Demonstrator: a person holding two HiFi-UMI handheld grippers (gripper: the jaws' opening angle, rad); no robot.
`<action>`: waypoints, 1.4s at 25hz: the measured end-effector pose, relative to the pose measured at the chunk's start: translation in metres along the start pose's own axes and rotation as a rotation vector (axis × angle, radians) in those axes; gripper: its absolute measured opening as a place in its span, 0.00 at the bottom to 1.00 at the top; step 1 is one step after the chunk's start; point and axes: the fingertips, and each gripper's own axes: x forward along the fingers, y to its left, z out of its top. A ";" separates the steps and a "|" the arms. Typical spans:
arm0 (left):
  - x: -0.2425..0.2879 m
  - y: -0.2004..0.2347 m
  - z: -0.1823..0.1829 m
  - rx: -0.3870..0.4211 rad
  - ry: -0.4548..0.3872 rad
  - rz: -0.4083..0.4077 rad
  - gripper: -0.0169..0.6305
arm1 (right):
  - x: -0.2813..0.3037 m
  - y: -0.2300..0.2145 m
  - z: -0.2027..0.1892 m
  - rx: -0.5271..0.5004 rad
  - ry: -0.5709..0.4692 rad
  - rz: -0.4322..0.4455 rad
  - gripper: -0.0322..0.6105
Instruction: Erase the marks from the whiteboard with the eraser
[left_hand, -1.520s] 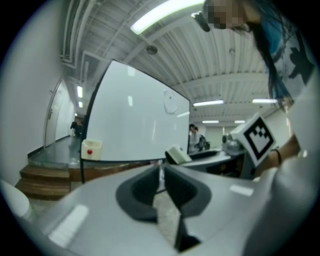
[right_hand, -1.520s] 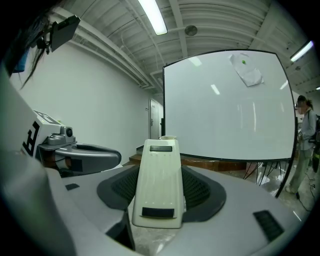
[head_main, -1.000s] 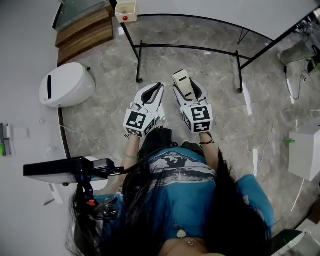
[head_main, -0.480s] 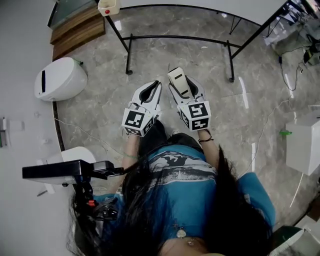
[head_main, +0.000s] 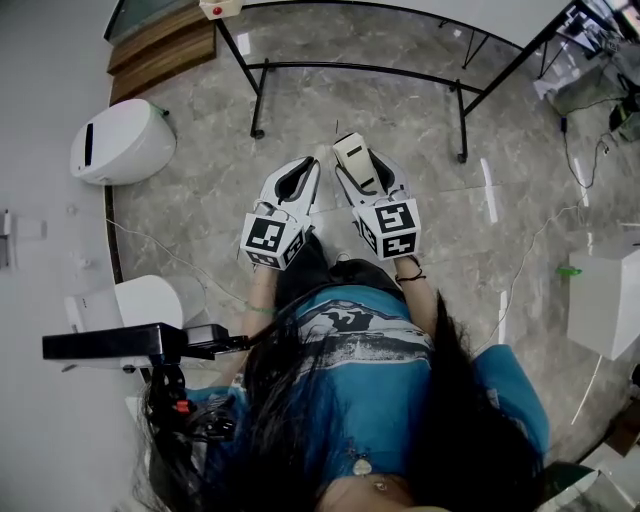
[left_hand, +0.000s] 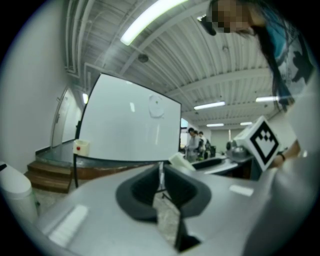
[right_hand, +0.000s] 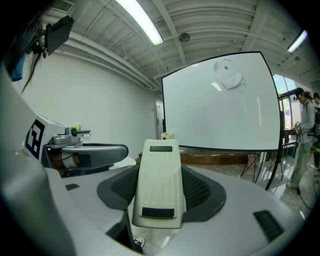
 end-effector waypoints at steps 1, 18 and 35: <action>-0.002 -0.003 0.000 0.002 -0.002 0.003 0.07 | -0.003 0.001 -0.001 -0.003 -0.001 0.003 0.46; -0.026 -0.011 -0.002 0.015 0.001 0.034 0.07 | -0.012 0.020 -0.008 -0.011 0.018 0.032 0.46; -0.024 -0.018 -0.001 0.016 0.001 0.023 0.07 | -0.016 0.019 -0.014 -0.009 0.041 0.035 0.46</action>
